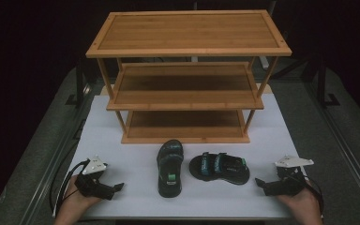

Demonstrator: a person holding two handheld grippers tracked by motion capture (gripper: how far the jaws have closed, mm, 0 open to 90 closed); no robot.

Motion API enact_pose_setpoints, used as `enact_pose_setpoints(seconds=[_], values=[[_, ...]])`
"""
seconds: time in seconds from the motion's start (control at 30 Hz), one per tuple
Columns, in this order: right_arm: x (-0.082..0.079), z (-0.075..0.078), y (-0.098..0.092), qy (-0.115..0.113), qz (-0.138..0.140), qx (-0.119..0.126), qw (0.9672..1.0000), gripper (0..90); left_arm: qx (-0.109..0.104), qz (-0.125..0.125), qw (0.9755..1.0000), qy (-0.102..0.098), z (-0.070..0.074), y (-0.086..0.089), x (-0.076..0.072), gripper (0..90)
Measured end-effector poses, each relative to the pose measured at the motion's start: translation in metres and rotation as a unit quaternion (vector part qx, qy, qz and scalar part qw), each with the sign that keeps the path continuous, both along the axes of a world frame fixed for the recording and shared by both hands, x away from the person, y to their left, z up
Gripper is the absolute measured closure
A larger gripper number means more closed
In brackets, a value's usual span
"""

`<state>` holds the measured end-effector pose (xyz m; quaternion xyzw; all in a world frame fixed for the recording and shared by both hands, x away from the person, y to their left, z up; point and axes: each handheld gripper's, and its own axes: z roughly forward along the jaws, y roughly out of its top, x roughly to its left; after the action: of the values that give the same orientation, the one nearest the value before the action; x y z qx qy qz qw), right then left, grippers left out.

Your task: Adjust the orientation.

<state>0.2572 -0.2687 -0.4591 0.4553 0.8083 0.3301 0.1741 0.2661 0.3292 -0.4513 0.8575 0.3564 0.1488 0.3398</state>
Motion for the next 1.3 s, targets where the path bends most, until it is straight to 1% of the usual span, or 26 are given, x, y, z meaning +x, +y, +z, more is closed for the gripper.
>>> enact_pose_setpoints(seconds=[0.03, 0.17, 0.3, 0.37, 0.43, 0.5, 0.53, 0.57, 0.67, 0.7, 0.73, 0.8, 0.87, 0.97, 1.13, 1.3], values=[[0.0, 0.0, 0.0, 0.0, 0.0, 0.0, 1.0, 0.0, -0.003, 0.001, 1.0, 0.001, 0.0, 0.0, 0.0, 0.0], [0.0, 0.001, -0.001, 0.001, 0.003, 0.001, 1.0, 1.1, -0.002, 0.001, 1.0, -0.003, -0.001, 0.0, -0.001, 0.0], [-0.001, 0.007, -0.006, 0.0, 0.002, 0.003, 1.0, 13.0, -0.002, 0.001, 1.0, -0.001, -0.001, 0.0, 0.0, 0.0], [-0.001, 0.01, -0.009, 0.001, 0.004, 0.012, 0.9999, 15.0, -0.003, 0.001, 1.0, -0.001, -0.001, 0.0, 0.0, 0.0], [-0.002, 0.014, -0.01, -0.001, 0.009, 0.022, 0.9997, 21.2, -0.002, 0.001, 1.0, -0.001, -0.001, 0.0, 0.0, 0.0], [-0.002, 0.019, -0.009, -0.005, 0.014, 0.025, 0.9996, 23.8, -0.003, 0.001, 1.0, -0.001, -0.001, 0.0, 0.0, 0.0], [-0.002, 0.021, -0.009, -0.008, 0.016, 0.025, 0.9995, 26.9, -0.003, 0.001, 1.0, 0.0, -0.001, 0.0, 0.0, 0.0], [-0.002, 0.024, -0.008, -0.009, 0.019, 0.029, 0.9993, 28.9, -0.003, 0.001, 1.0, 0.0, -0.001, 0.0, 0.0, 0.0], [-0.001, 0.036, -0.008, -0.02, 0.022, 0.053, 0.9981, 33.9, -0.004, 0.001, 1.0, 0.0, -0.001, 0.0, 0.0, 0.0], [0.0, 0.04, -0.008, -0.026, 0.024, 0.055, 0.9978, 35.0, -0.003, 0.001, 1.0, 0.0, -0.001, 0.0, 0.0, 0.0], [0.001, 0.044, -0.007, -0.027, 0.024, 0.059, 0.9976, 36.9, -0.004, 0.001, 1.0, 0.0, -0.001, 0.0, 0.0, 0.0], [0.005, 0.051, -0.006, -0.031, 0.032, 0.066, 0.9968, 40.8, -0.003, 0.0, 1.0, 0.0, -0.001, 0.001, 0.0, 0.0], [0.007, 0.056, -0.005, -0.033, 0.039, 0.072, 0.9961, 42.3, -0.004, 0.0, 1.0, 0.001, -0.001, 0.001, 0.0, 0.0], [0.012, 0.064, -0.004, -0.036, 0.051, 0.088, 0.9942, 45.7, -0.005, 0.0, 1.0, 0.002, -0.001, 0.001, 0.0, 0.0], [0.021, 0.078, 0.003, -0.042, 0.073, 0.097, 0.9917, 49.2, -0.005, 0.0, 1.0, 0.002, -0.001, 0.001, 0.001, 0.0], [0.028, 0.087, 0.014, -0.04, 0.098, 0.094, 0.99, 50.4, -0.004, -0.001, 1.0, 0.002, -0.001, 0.001, 0.001, 0.0]])
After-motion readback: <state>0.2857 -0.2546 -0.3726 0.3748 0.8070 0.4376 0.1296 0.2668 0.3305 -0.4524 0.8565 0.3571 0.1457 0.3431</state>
